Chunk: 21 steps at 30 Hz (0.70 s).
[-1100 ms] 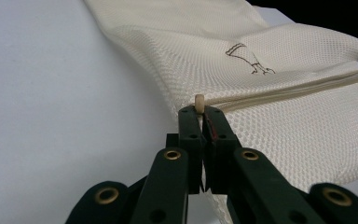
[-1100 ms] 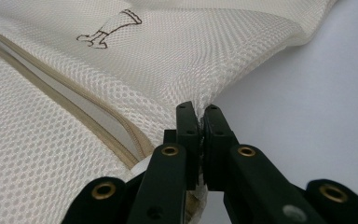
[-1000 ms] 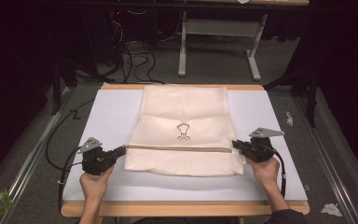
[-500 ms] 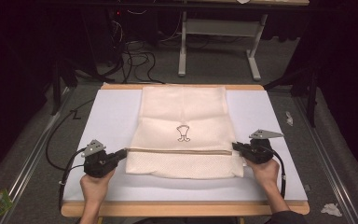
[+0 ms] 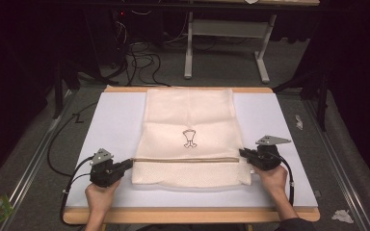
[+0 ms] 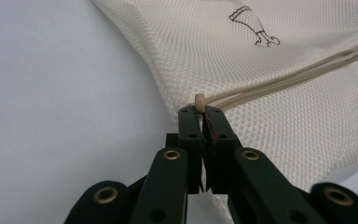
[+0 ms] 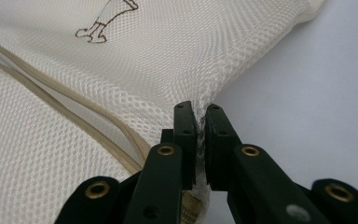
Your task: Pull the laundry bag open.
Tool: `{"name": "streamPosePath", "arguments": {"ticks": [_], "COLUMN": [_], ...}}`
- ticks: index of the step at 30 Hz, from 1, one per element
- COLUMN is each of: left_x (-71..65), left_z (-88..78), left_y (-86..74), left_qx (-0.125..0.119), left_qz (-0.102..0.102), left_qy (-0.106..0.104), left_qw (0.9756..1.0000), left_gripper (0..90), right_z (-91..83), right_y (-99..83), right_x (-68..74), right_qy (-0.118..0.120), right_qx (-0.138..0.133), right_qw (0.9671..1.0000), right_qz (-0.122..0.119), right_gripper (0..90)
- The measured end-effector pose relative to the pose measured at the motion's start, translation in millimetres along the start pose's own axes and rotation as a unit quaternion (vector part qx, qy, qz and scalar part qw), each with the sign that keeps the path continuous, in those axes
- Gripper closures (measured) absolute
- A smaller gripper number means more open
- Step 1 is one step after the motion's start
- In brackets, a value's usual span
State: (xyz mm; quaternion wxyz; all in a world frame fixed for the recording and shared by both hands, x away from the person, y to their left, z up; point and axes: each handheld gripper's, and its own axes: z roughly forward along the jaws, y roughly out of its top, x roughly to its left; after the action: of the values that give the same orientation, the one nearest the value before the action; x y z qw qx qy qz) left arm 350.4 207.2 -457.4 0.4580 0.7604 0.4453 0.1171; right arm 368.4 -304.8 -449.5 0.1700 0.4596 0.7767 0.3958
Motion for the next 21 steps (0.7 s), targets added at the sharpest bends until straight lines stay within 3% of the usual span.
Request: {"name": "streamPosePath", "arguments": {"ticks": [8, 13, 15, 18, 21], "left_x": [-0.1, 0.7, 0.1, -0.8, 0.1], "left_z": [0.7, 0.3, -0.5, 0.3, -3.1], "left_y": [-4.2, -3.0, -4.5, -6.2, -4.8], "left_qx": [0.003, 0.004, 0.008, 0.013, 0.006], "left_qz": [0.001, -0.004, 0.004, 0.009, 0.005], "left_qy": [-0.001, -0.002, 0.005, 0.009, 0.007], "left_qw": [1.0000, 1.0000, 1.0000, 0.9998, 0.9999], "left_gripper": [86.5, 86.1, 86.0, 85.9, 83.1], "right_z": [3.8, 3.0, 1.0, 0.1, -3.7], "right_y": [-3.8, -4.0, -4.7, -5.6, -7.7], "right_x": [1.4, 1.8, 3.8, 3.9, 2.5], "right_qy": [-0.004, -0.003, -0.004, -0.008, -0.021], "right_qx": [0.011, 0.013, 0.017, 0.013, 0.002], "right_qw": [0.9999, 0.9999, 0.9998, 0.9999, 0.9998], "right_qz": [0.000, 0.002, 0.001, -0.004, 0.006], "right_gripper": [83.7, 77.5, 74.4, 72.5, 67.9]}}
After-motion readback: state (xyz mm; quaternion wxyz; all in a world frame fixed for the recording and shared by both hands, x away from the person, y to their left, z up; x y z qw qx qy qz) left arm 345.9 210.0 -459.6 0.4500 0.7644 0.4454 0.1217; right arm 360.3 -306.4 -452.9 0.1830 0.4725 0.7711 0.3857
